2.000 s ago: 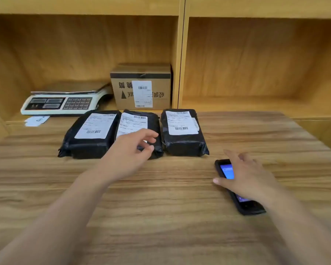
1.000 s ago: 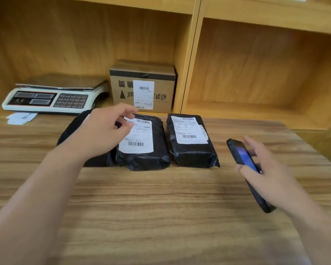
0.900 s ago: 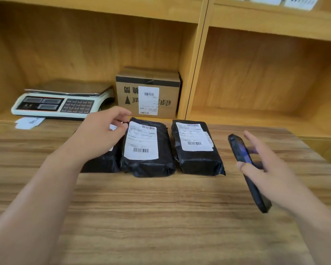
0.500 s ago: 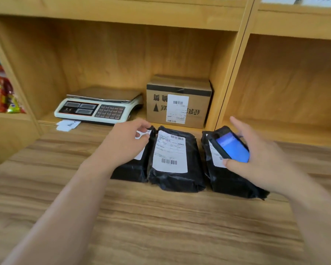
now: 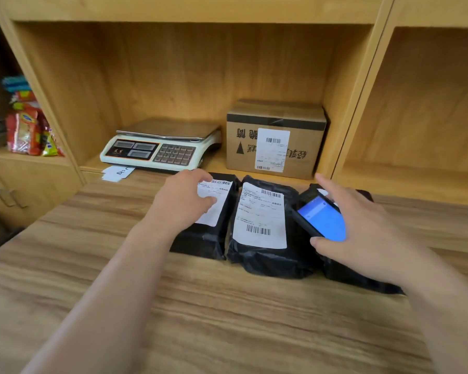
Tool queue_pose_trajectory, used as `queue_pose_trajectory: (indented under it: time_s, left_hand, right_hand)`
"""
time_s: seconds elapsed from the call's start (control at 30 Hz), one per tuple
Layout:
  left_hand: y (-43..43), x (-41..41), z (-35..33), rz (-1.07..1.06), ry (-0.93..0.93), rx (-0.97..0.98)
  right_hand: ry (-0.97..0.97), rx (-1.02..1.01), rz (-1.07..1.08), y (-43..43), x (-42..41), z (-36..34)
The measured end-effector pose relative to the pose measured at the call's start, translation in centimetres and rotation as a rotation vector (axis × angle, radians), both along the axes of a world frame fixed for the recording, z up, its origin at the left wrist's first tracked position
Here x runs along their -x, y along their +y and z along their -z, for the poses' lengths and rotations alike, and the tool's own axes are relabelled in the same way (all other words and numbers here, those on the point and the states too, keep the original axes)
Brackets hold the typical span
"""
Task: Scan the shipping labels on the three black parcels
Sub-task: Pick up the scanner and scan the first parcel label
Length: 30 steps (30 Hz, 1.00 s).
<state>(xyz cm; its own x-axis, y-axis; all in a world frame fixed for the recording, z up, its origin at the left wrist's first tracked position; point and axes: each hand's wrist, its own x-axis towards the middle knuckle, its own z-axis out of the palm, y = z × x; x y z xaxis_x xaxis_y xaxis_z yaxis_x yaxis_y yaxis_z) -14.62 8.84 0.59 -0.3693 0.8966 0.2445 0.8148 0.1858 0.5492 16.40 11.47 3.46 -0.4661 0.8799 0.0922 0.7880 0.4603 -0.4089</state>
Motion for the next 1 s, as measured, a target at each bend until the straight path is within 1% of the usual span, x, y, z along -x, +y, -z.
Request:
queue_pose_trajectory:
  time_s: [0.1, 0.23, 0.43, 0.53, 0.6, 0.67, 0.77, 0.83, 0.93, 1.0]
  left_hand:
    - [0.4, 0.0, 1.0, -0.004, 0.024, 0.054]
    - [0.9, 0.4, 1.5, -0.034, 0.044, 0.07]
    - [0.9, 1.8, 1.6, -0.094, -0.002, 0.063]
    - [0.4, 3.3, 1.4, -0.17, -0.054, 0.093]
    - [0.0, 4.0, 1.4, -0.212, -0.109, 0.114]
    - [-0.3, 4.4, 1.7, -0.223, -0.204, 0.142]
    - [-0.8, 5.0, 2.4, -0.207, -0.46, 0.167]
    - [-1.0, 5.3, 2.8, -0.206, -0.582, 0.17]
    - [-1.1, 5.1, 2.9, -0.21, -0.636, 0.152]
    - [-0.9, 4.8, 2.9, -0.206, -0.633, 0.113]
  right_hand:
    - [0.011, 0.017, -0.02, -0.2, -0.1, 0.3]
    - [0.025, 0.01, -0.026, -0.3, -0.3, 0.2]
    - [0.019, 0.008, -0.031, -0.5, -0.3, 0.0]
    - [0.018, 0.014, -0.041, -0.7, -0.2, 0.0]
    - [0.022, 0.013, -0.041, -0.8, -0.3, 0.0]
    - [0.018, 0.015, -0.029, -0.9, -0.4, -0.2]
    - [0.016, 0.016, -0.012, -1.2, -0.5, -0.5]
    - [0.016, 0.018, -0.014, -1.3, -0.5, -0.5]
    - [0.019, 0.025, -0.026, -1.3, -0.4, -0.3]
    - [0.023, 0.027, -0.032, -1.3, -0.4, -0.2]
